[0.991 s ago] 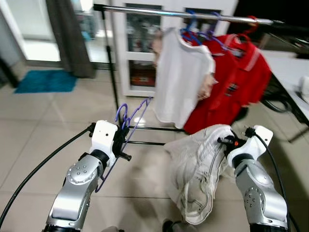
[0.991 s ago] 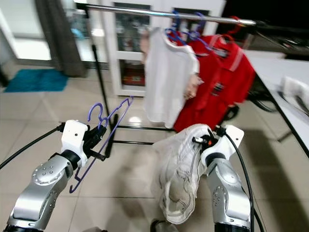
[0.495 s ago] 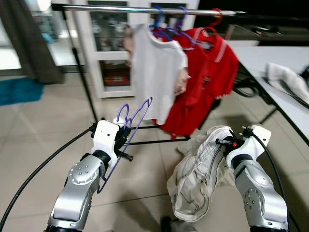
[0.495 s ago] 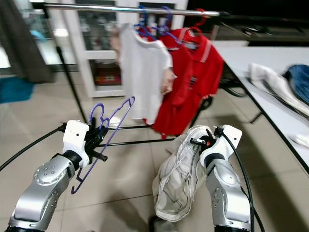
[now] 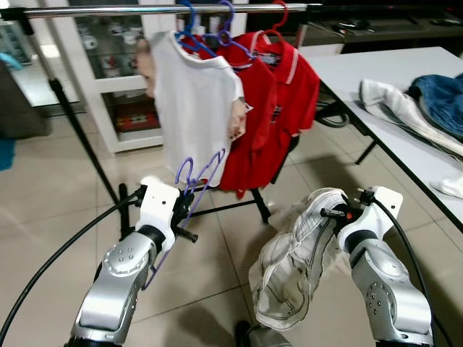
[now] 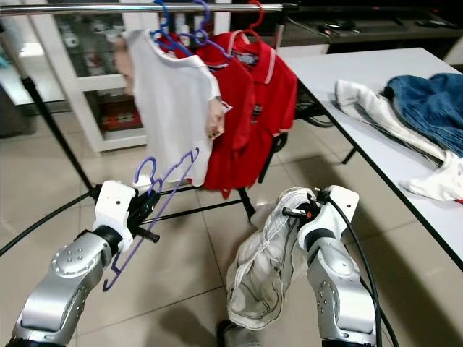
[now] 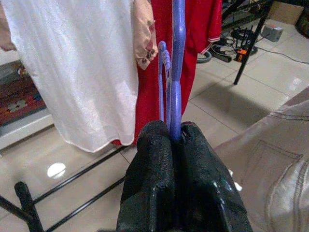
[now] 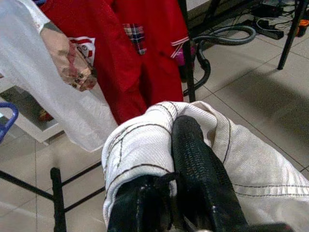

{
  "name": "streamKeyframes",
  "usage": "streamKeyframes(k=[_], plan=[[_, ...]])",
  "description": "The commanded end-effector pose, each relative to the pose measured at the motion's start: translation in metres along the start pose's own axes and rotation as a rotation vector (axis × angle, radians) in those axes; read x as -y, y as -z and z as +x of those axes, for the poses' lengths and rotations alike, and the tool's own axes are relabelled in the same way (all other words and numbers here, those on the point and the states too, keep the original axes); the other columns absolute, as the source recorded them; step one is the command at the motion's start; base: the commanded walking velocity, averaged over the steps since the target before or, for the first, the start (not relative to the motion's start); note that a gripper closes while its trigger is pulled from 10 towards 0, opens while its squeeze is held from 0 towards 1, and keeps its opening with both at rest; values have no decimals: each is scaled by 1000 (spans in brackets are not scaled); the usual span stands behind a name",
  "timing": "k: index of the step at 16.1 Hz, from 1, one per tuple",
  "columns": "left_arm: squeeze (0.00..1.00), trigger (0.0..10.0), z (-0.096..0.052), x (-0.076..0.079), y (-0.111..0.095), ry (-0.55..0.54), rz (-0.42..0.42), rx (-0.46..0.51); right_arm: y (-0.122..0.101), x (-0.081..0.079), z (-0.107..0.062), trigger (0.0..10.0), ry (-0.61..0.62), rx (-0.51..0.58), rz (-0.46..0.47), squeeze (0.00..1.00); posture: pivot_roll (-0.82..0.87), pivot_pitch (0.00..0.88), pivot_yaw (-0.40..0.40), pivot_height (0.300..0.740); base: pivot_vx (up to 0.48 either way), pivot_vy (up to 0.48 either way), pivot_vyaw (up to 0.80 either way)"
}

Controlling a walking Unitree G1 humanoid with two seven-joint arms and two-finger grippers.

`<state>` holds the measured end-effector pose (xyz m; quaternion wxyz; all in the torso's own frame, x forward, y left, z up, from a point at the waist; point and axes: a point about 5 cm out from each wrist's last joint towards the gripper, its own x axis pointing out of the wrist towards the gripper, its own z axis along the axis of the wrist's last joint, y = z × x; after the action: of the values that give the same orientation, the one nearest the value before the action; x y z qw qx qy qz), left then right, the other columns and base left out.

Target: Hang hanger

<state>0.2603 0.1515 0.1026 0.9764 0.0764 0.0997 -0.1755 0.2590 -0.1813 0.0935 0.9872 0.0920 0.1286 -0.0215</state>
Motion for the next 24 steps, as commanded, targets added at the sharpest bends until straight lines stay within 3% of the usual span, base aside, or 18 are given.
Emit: streamKeyframes(k=[1,12,24], plan=[[0,10000,2,2,2,-12,12,-14,-13,4,-2,10000,10,47,-23,0,14,35,-65,740,0,0,-800],[0,10000,0,-10,-2,-31,14,7,-10,1,0,10000,0,42,-25,0,28,24,-55,740,0,0,-800],[0,10000,0,-11,-9,-25,-27,55,-7,8,-10,10000,39,38,-46,0,8,36,-27,740,0,0,-800]])
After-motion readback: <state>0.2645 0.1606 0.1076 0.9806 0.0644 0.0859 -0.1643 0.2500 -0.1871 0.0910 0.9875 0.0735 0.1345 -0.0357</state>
